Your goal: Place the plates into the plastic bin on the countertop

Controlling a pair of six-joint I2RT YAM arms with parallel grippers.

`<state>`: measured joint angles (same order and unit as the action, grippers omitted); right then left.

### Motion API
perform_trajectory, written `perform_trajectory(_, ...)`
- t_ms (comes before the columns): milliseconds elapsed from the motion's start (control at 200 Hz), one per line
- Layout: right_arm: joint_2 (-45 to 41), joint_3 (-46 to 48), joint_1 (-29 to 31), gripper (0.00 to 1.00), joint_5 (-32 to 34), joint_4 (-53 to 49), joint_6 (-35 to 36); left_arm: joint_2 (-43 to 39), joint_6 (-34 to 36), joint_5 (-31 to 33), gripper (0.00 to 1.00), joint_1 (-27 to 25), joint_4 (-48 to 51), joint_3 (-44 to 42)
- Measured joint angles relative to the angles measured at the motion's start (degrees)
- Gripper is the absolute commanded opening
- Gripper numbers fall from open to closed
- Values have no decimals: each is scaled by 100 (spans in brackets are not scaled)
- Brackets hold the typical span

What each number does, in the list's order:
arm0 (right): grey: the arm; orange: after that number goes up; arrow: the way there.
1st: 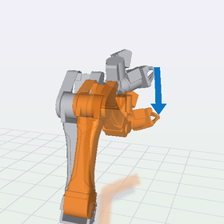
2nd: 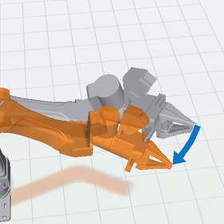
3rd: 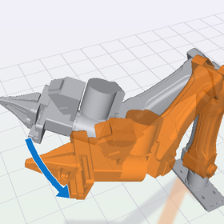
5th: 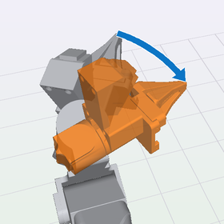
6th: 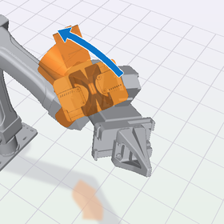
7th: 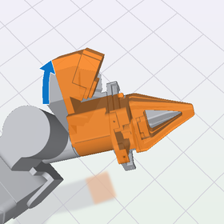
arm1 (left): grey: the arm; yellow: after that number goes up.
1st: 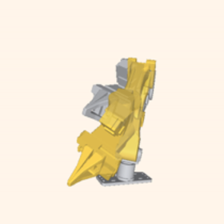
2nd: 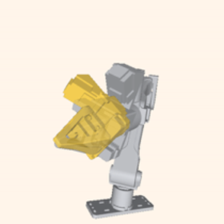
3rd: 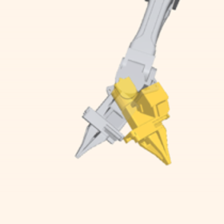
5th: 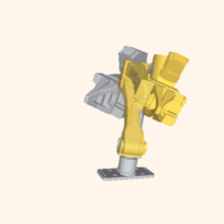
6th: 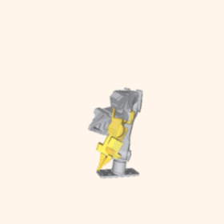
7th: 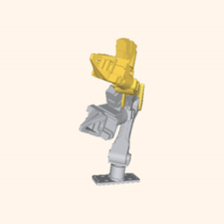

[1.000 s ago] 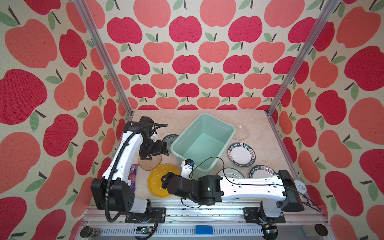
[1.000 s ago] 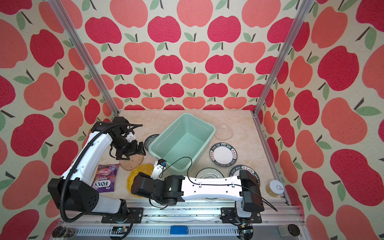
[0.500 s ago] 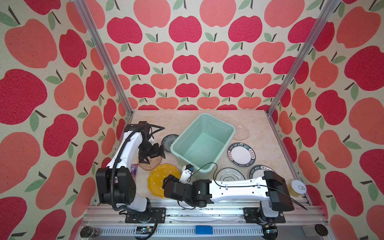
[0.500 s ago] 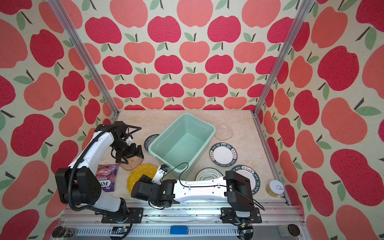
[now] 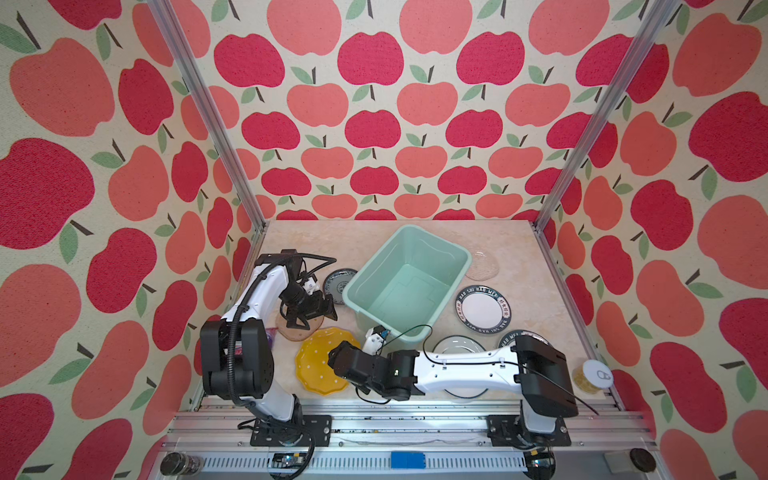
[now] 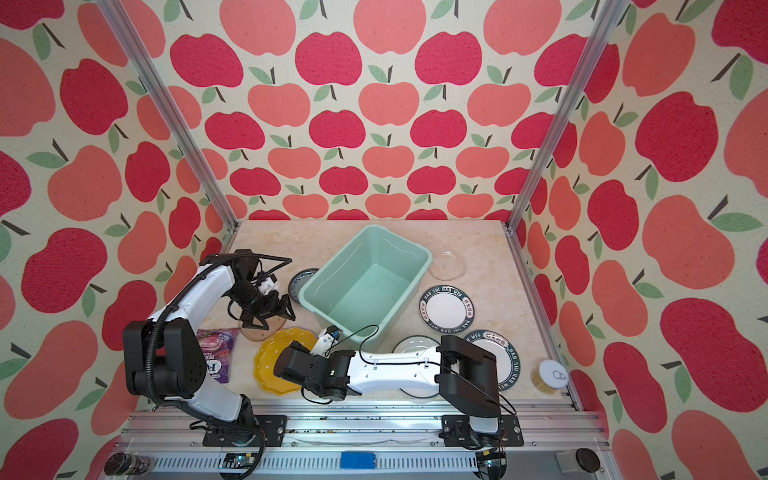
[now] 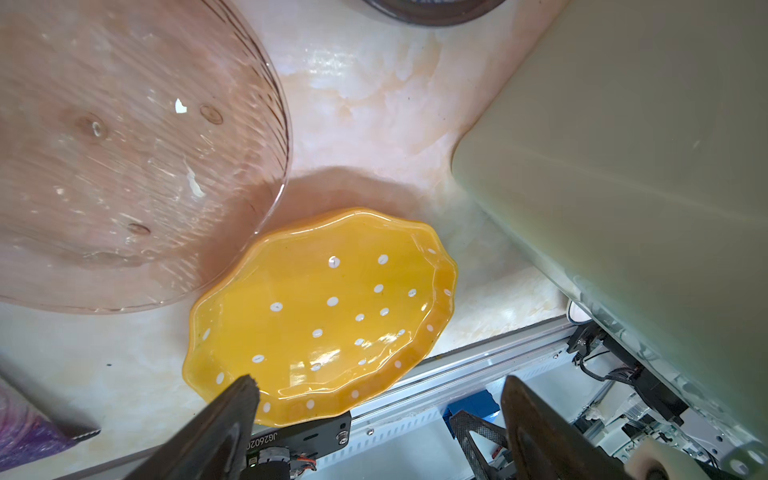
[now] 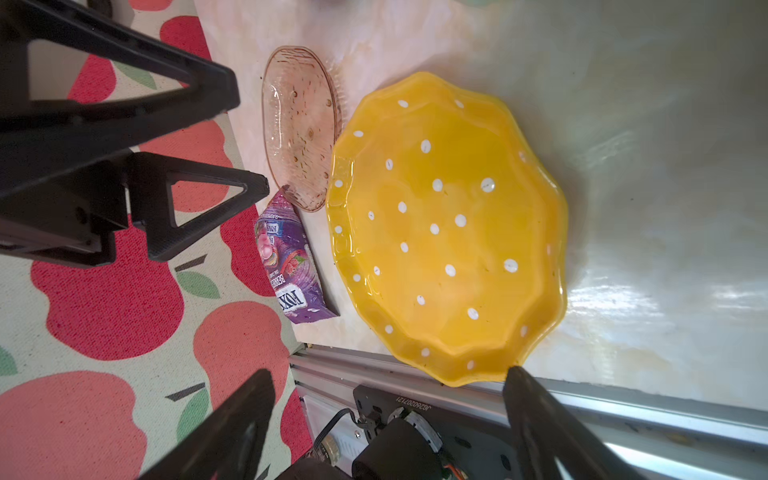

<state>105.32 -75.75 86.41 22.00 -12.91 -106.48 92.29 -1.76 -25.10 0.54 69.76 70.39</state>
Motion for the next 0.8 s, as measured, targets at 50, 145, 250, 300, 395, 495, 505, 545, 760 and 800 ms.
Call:
perform_trajectory(50, 0, 39, -28, 90, -79, -50, -105, 92, -4, 9, 93, 0, -39, -44)
perform_trajectory(145, 4, 48, -63, 90, -216, -260, -249, 264, -22, 46, 93, -4, -140, -138)
perform_trajectory(250, 50, 26, -105, 90, -343, -439, -374, 363, -26, 168, 93, -39, -245, -240)
perform_trajectory(300, 133, -39, -125, 90, -413, -560, -422, 363, -26, 221, 93, -66, -284, -267)
perform_trajectory(395, 356, -234, -157, 90, -535, -769, -444, 363, -26, 278, 93, -98, -341, -291)
perform_trajectory(495, 498, -389, -184, 88, -651, -973, -444, 402, -24, 334, 93, -105, -343, -291)
perform_trajectory(505, 509, -407, -186, 88, -656, -994, -444, 409, -24, 334, 93, -105, -343, -291)
perform_trajectory(545, 542, -470, -197, 87, -684, -1062, -437, 448, -24, 363, 93, -105, -341, -291)
perform_trajectory(760, 713, -767, -378, 88, -874, -1300, -393, 640, -24, 544, 93, -105, -341, -291)
perform_trajectory(800, 741, -791, -409, 88, -914, -1316, -382, 640, -26, 588, 93, -105, -341, -291)
